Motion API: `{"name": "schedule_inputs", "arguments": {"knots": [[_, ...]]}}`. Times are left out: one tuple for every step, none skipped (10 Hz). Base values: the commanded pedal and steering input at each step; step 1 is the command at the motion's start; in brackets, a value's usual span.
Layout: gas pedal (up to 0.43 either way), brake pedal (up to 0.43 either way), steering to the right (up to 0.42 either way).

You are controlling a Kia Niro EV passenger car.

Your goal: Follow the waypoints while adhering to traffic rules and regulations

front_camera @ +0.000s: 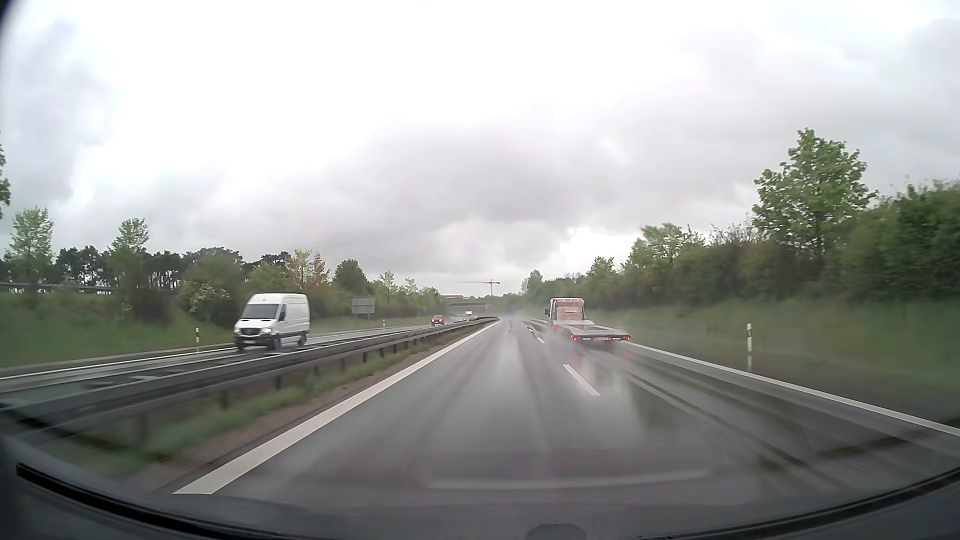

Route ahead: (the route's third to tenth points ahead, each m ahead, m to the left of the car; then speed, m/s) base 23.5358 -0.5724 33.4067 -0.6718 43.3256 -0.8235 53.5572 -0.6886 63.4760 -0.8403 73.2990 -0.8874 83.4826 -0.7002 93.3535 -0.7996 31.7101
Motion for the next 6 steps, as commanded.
{"name": "schedule_inputs", "arguments": {"knots": [[0.248,0.0,-0.002],[0.248,0.0,-0.002],[0.248,0.0,-0.002],[0.248,0.0,-0.002],[0.248,0.0,-0.002],[0.248,0.0,-0.002]]}}
